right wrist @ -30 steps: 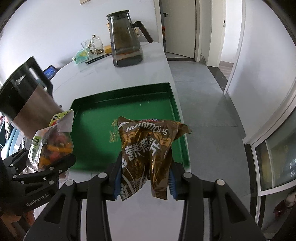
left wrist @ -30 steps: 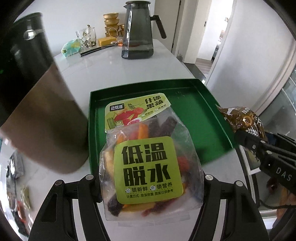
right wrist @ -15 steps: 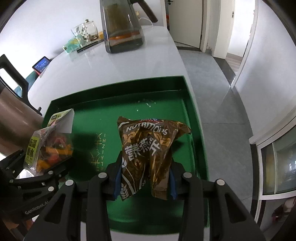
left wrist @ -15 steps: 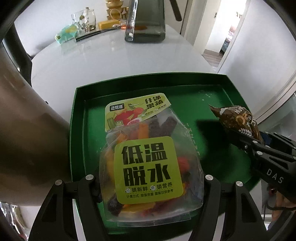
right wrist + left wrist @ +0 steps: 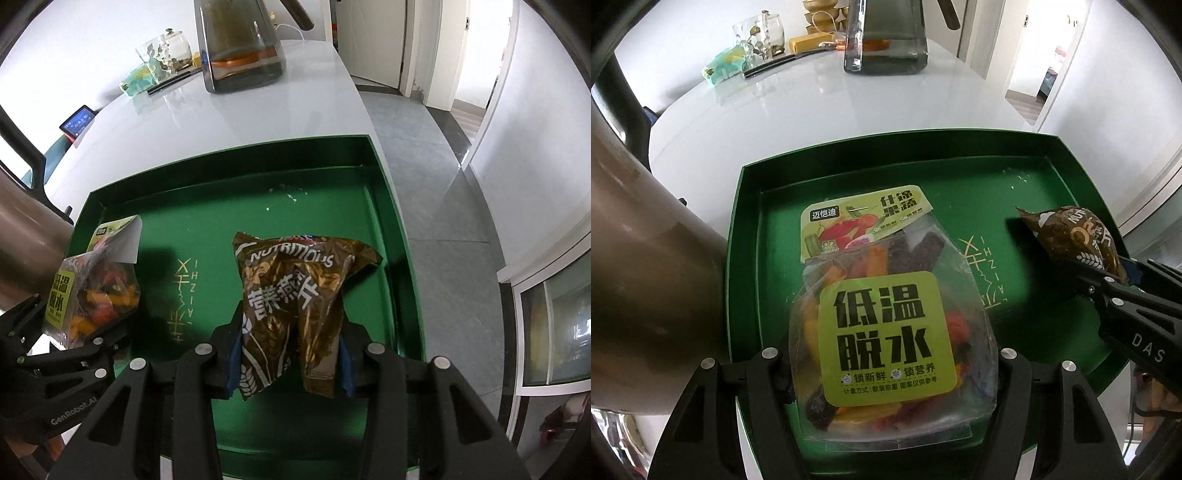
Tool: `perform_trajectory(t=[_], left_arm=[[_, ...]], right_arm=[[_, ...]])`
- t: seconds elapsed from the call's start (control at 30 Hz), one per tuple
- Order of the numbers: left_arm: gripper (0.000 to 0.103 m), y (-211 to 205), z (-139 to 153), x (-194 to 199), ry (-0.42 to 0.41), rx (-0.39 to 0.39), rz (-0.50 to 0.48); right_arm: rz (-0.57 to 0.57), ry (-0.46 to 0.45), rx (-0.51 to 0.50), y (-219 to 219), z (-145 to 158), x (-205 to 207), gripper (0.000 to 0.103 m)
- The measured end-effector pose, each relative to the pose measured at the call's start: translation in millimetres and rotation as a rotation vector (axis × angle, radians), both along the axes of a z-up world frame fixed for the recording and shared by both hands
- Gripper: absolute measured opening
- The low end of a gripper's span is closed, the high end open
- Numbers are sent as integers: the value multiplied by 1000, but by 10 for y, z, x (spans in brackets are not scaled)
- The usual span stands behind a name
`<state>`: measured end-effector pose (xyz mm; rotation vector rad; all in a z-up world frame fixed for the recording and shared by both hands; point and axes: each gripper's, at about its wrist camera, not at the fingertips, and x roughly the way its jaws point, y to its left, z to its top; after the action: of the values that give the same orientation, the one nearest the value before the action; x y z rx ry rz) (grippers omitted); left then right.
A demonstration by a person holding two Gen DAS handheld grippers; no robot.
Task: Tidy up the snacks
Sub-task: 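Lower both packets into the green tray and open both tools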
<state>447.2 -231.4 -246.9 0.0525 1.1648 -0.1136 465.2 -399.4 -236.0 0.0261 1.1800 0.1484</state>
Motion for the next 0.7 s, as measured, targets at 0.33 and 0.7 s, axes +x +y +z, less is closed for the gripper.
perform_trajectory(t=[0.33,0.7], left_arm=[[67,-65,-9,-1,0,29,10],[88,-70,-27,-15,11,84,15]], right_arm=[[3,26,-21,44,-35,33,57],[-58,51,-7,-62,-24,65,103]])
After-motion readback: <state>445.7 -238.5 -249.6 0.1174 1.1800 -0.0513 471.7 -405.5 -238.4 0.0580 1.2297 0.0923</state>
